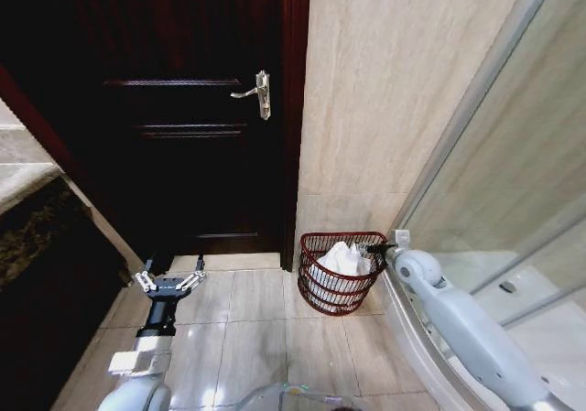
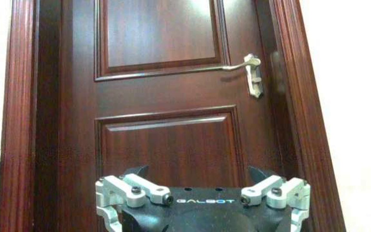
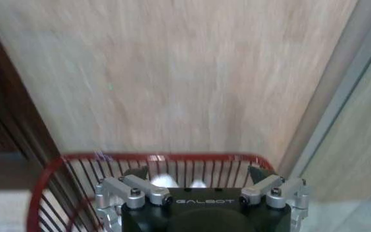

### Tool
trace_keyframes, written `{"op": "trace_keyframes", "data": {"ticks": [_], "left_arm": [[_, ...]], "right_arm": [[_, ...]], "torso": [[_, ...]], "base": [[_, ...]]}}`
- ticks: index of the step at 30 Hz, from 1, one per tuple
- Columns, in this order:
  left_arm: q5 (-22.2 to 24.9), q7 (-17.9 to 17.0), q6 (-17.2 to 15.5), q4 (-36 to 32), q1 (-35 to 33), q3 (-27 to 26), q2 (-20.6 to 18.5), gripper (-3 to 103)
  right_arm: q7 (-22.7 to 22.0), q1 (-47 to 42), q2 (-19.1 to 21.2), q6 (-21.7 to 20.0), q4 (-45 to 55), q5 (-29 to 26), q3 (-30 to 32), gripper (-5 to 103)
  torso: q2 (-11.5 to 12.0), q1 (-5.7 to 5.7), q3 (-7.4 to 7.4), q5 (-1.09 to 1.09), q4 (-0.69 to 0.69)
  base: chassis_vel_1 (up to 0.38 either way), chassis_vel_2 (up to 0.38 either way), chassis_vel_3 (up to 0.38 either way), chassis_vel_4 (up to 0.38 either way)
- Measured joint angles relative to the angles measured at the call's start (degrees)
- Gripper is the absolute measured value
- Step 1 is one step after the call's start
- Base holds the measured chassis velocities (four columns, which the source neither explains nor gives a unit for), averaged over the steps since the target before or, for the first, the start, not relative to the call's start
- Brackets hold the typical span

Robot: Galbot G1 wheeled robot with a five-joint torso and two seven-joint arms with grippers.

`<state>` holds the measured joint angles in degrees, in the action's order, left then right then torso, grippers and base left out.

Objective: Discard the used towel into the hamper.

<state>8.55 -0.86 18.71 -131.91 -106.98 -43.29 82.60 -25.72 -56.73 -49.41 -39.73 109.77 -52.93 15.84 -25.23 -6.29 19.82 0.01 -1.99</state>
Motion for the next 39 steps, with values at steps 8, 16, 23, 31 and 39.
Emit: {"op": "trace_keyframes", "data": {"ticks": [8, 16, 23, 31, 39], "left_arm": [[0.62, 0.81, -1.01, -0.03, -0.18, 1.85, 1.52, 100], [1.83, 3.74, -4.31, 0.45, 0.39, 3.53, 3.64, 100], [4.1, 5.2, -5.29, 0.71, -0.52, 2.68, 3.19, 100], [5.64, 4.85, -6.45, 1.22, 0.48, 2.44, 2.79, 100], [4.06, 4.35, -6.61, 2.46, 1.38, 4.89, 2.19, 100]], "right_arm": [[7.13, -14.87, -7.86, 13.41, 9.36, 16.77, 9.08, 100], [24.79, -32.92, -25.19, 29.53, 18.63, 44.27, 17.24, 100], [32.58, -42.21, -35.68, 41.49, 21.75, 48.84, 24.13, 100], [38.82, -48.39, -40.64, 47.47, 21.04, 44.05, 30.23, 100], [38.77, -49.36, -42.31, 46.22, 22.6, 45.07, 31.0, 100]], "torso": [[-0.01, 0.0, 0.0, 0.0, 0.0], [-0.01, 0.01, 0.0, 0.01, 0.0], [-0.01, 0.01, 0.0, -0.01, 0.01], [-0.01, 0.0, 0.0, 0.0, 0.01], [-0.01, 0.0, 0.0, 0.0, 0.0]], "base": [[0.0, 0.0, 0.0, 0.0], [0.0, 0.0, 0.0, 0.0], [0.0, 0.0, 0.0, 0.0], [0.0, 0.0, 0.0, 0.0], [0.0, 0.0, 0.0, 0.0]]}}
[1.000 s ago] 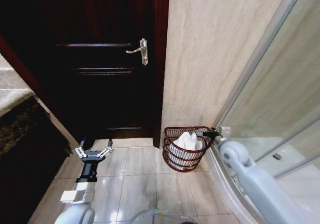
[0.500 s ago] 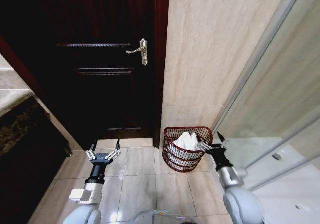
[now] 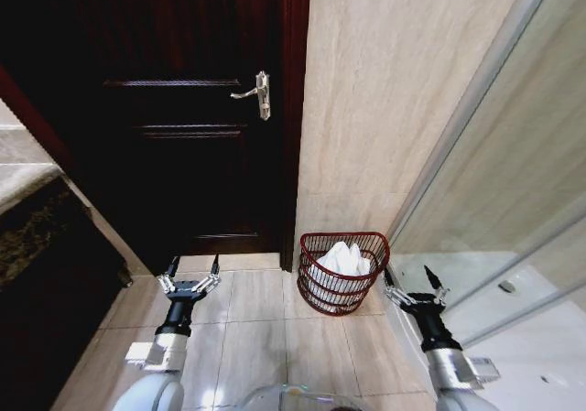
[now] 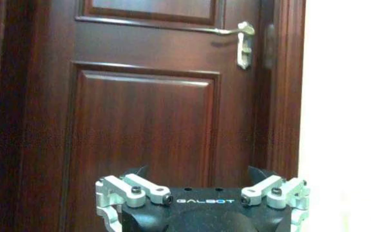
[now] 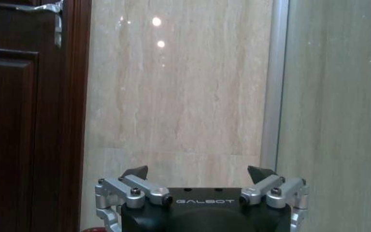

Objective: Discard the used towel into the hamper.

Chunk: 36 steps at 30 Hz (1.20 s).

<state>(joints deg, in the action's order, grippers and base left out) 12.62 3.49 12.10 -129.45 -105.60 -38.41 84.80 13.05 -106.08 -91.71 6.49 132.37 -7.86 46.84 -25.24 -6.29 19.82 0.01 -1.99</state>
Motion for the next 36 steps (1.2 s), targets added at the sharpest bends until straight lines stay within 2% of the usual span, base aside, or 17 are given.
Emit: {"op": "trace_keyframes", "data": {"ticks": [5, 9, 16, 26, 36], "left_arm": [[-2.29, -0.2, -0.11, 0.14, 0.37, 2.69, -0.45, 100], [-3.48, -0.24, 0.19, 0.11, 0.58, 2.81, -1.04, 100], [-3.5, -0.27, 1.65, -0.61, -0.17, 1.7, -1.45, 100], [-3.36, -0.23, 1.76, -0.28, 0.37, 1.59, -1.63, 100], [-4.1, -1.31, 1.74, -0.83, 1.02, 2.86, -1.39, 100]], "right_arm": [[-0.12, -0.11, -0.05, -0.57, 0.18, -0.32, 0.37, 100], [-0.27, -0.74, -0.15, -0.65, 0.69, -0.54, 0.31, 100], [-1.01, -2.89, -0.28, 0.91, 1.67, -1.31, 0.42, 100], [-2.78, -4.26, 0.5, 0.73, 1.68, -0.94, -0.15, 100], [-3.58, -4.65, -0.34, 0.79, 1.67, 0.72, -2.77, 100]], "torso": [[0.0, -0.01, 0.01, -0.01, 0.0], [0.0, -0.01, 0.01, -0.01, 0.0], [0.0, 0.0, 0.0, -0.01, 0.0], [0.0, 0.0, 0.0, 0.0, 0.01], [0.01, 0.0, 0.0, 0.0, 0.0]], "base": [[0.0, 0.0, 0.0, 0.0], [0.032, -0.027, -0.034, 0.032], [0.103, -0.1, -0.092, 0.095], [0.113, -0.116, -0.118, 0.105], [0.106, -0.122, -0.115, 0.113]]}}
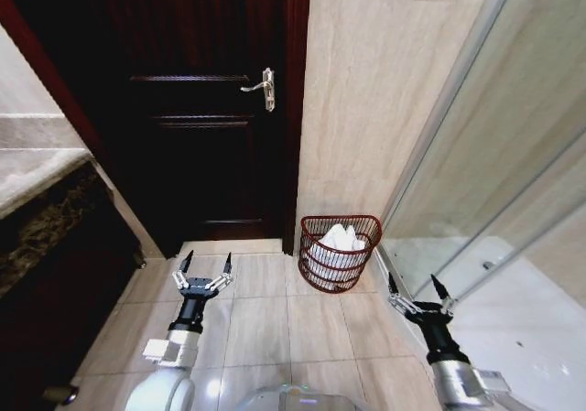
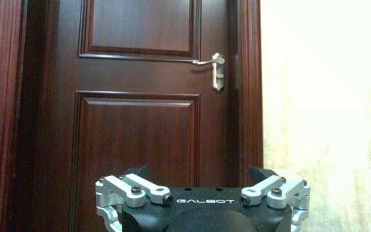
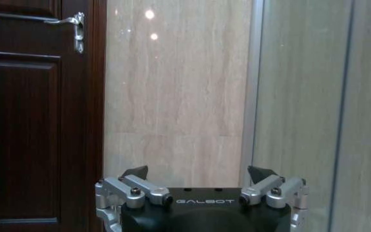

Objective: Discard the used towel into the hamper.

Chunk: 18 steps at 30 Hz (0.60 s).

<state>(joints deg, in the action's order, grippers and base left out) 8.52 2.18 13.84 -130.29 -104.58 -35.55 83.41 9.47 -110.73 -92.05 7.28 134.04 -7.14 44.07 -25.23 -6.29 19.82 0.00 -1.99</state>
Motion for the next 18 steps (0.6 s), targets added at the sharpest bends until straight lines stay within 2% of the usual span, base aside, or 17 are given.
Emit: {"op": "trace_keyframes", "data": {"ticks": [8, 18], "left_arm": [[-0.48, -0.03, 0.04, 0.23, -0.21, -0.01, 0.13, 100], [-1.29, -0.03, -0.12, 0.84, -0.08, 0.56, 0.27, 100]], "right_arm": [[-0.18, -0.53, -0.06, 0.65, -0.04, -0.08, -2.04, 100], [-1.09, -0.78, -0.08, 3.51, -1.21, -1.4, -2.06, 100]], "torso": [[0.0, 0.01, -0.01, 0.0, 0.01], [0.0, 0.0, 0.01, 0.0, 0.01]], "base": [[0.059, -0.155, -0.146, 0.071], [-0.07, -0.081, -0.084, -0.074]]}}
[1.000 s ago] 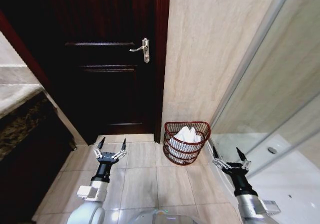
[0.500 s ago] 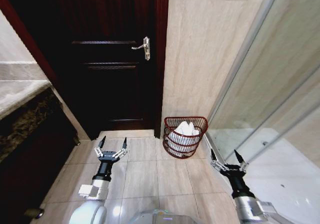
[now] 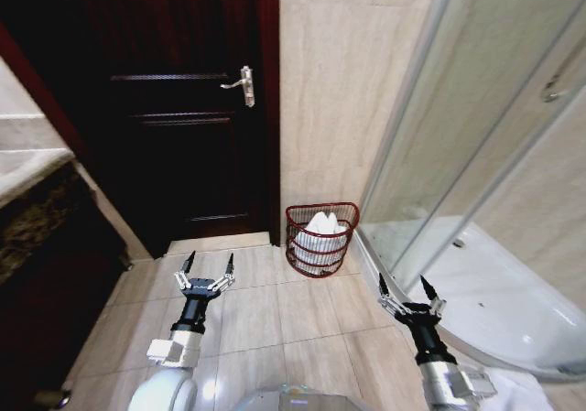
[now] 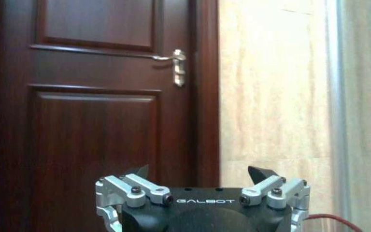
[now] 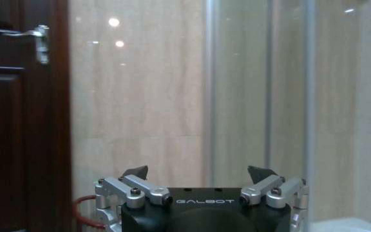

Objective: Discard the used towel into the hamper.

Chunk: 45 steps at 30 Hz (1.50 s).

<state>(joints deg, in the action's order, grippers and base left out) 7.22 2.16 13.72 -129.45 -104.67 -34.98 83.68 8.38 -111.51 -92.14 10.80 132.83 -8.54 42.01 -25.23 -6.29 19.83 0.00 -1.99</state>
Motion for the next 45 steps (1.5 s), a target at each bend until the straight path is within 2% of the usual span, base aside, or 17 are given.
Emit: {"op": "trace_keyframes", "data": {"ticks": [11, 21, 35, 45], "left_arm": [[-0.5, 0.87, -0.95, 0.8, 0.56, 0.35, -0.29, 100], [0.04, 0.99, -0.3, 1.43, 1.08, 0.66, -0.36, 100], [-0.28, 1.14, 0.2, 1.56, 0.8, 0.69, -0.17, 100], [-1.3, 1.17, 0.17, 1.92, 1.02, 2.29, 0.04, 100]], "right_arm": [[-1.25, -0.14, -0.03, 0.35, -0.82, -0.2, 0.23, 100], [-2.31, -0.59, -0.01, 0.34, -1.07, -0.48, 0.53, 100], [-3.06, -0.22, 0.3, 0.76, -2.27, -1.36, 1.14, 100], [-3.64, 0.13, 1.06, 0.96, -3.66, -3.32, 2.92, 100]], "torso": [[0.0, 0.0, 0.0, 0.0, 0.0], [0.0, 0.0, 0.0, 0.0, 0.0], [0.0, 0.01, -0.01, 0.0, 0.0], [0.0, 0.0, -0.01, 0.0, 0.0]], "base": [[-0.122, -0.119, -0.119, -0.121], [-0.068, -0.07, -0.077, -0.064], [-0.014, -0.132, 0.003, 0.134], [-0.121, -0.157, 0.125, 0.153]]}}
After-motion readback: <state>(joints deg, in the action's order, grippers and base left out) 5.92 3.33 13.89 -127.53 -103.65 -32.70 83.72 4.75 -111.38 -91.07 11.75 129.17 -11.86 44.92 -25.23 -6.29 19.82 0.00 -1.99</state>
